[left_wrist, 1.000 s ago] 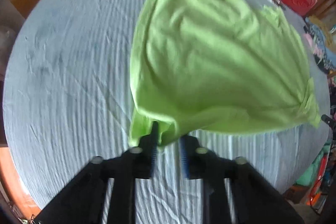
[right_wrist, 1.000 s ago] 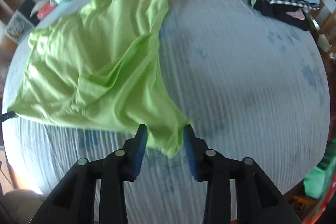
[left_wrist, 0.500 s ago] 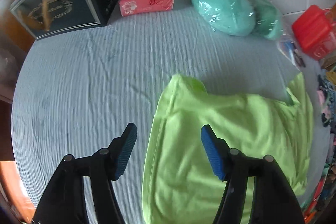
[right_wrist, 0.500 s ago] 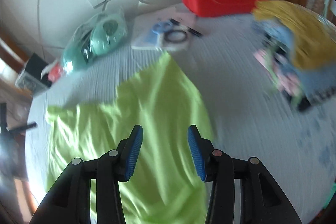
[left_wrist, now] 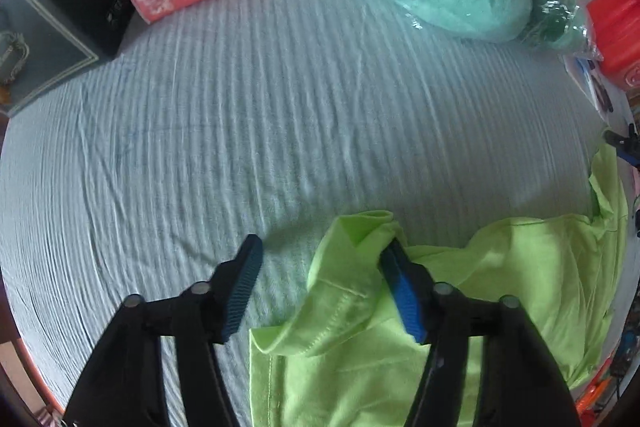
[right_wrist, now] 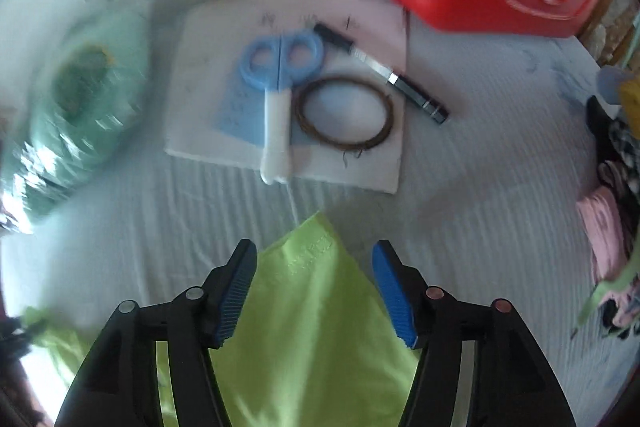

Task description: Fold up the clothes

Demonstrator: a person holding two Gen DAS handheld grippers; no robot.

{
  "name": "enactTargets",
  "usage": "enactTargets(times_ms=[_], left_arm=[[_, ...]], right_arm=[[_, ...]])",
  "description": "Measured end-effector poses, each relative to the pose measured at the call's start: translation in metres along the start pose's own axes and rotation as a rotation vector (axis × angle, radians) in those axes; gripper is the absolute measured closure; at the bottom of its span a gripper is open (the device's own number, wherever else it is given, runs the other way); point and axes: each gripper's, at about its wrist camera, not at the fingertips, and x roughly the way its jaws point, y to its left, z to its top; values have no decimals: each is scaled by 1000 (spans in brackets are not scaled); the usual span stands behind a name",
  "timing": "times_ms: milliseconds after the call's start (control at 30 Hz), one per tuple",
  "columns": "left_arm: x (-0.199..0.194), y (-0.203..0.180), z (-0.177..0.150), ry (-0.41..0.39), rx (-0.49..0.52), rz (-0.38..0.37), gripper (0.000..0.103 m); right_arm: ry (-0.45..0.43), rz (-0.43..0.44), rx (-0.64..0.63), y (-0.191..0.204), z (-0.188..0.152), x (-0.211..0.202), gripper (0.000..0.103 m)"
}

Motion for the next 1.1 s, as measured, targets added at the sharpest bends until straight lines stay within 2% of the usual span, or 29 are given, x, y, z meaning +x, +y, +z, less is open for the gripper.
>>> enactTargets(times_ms=[33,67,100,167,267,400,567,633,667,733,767,833,933,1033,1100], left_arm=[[-3,-1,-2,-9,-5,0,89],[-6,-1,-4,-18,-9,0,93],[-13,-2,-7,-43,-11,5,95],[-32,-2,-15,-114,-11,22,96],[-63,5,-34,-213,-31,8,96],[-104,11,-79,-340,-33,-9,96],[-100,19,-132,-283,-48,-62,96],[-97,24,-152,-250,-60,-80,92],[-95,28,-159,-229,-71,-82,90],[-91,35,-174,-188,-93,-86,81],[-94,36,-177,-188,-100,-86,78],[-107,38,-174,-220,-108,-86,62],[-128,39,-171,-268,-120,-86,47],[-144,41,-164,-305,-129,-90,41],[-133,38,-150,-278,-124,-98,41]], right_arm=[[-12,-31,-43,6,-3,0,72],[-17,-40,-78,11,-6,-2,98],[-33,-31,-93,12,-10,-10,101],[-109,39,-94,2,-26,-42,101],[-232,159,-94,-16,-54,-94,101],[-357,265,-156,-41,-119,-162,101],[-316,256,-296,-51,-213,-184,100],[-271,240,-339,-56,-249,-186,94],[-235,223,-332,-61,-260,-181,86],[-174,188,-303,-72,-278,-171,83],[-168,182,-275,-78,-280,-170,83],[-179,183,-206,-91,-279,-172,83],[-178,182,-142,-96,-264,-167,78],[-174,181,-84,-99,-247,-162,72],[-172,180,-46,-101,-236,-158,71]])
